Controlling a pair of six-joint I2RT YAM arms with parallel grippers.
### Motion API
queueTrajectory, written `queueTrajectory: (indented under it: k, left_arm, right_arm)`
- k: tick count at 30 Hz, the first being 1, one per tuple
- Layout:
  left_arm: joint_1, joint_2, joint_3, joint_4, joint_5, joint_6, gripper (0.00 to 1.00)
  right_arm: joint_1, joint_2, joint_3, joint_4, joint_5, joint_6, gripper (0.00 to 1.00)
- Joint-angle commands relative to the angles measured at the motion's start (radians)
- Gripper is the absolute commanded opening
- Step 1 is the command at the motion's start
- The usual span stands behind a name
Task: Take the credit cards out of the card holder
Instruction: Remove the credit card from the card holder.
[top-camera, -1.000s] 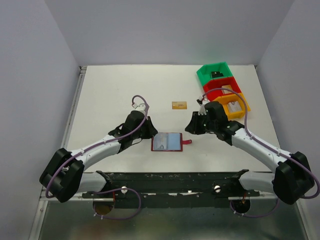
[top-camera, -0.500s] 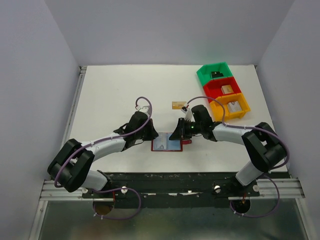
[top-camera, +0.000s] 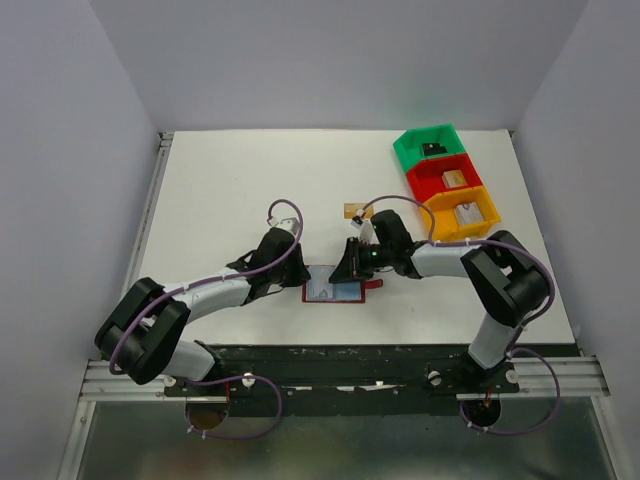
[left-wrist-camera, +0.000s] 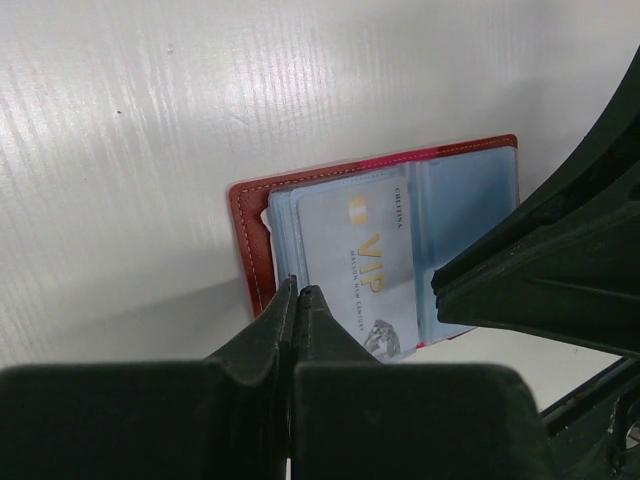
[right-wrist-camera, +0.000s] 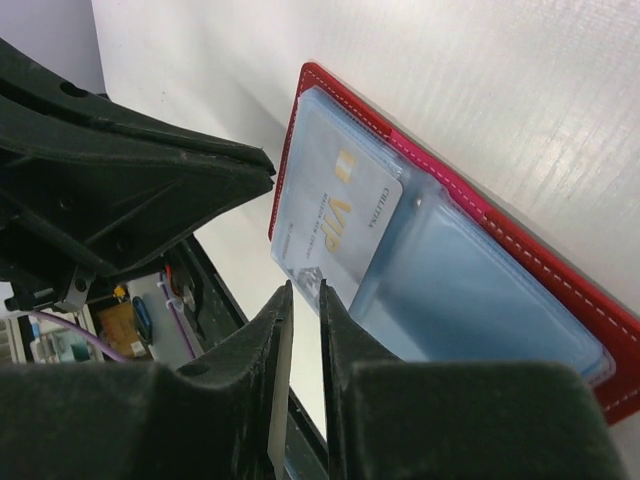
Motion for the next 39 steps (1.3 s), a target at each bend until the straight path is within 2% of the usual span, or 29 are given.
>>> queueTrajectory:
  k: [1,15,39]
  left_arm:
    - [0.004,-0.012,-0.017,-0.014,-0.036,-0.007,0.00]
    - [0.004,-0.012,-0.030,-0.028,-0.051,-0.004,0.00]
    - [0.001,-0.096,-0.017,-0.042,-0.060,0.002,0.00]
  right_arm:
    - [0.007,0.047,0.032,0.015,-0.018,0.014,0.24]
    - [0.007,0.087,0.018,0.008,0.011,0.021,0.34]
    - [0.007,0.019,0.022,-0.080,0.075,0.000,0.46]
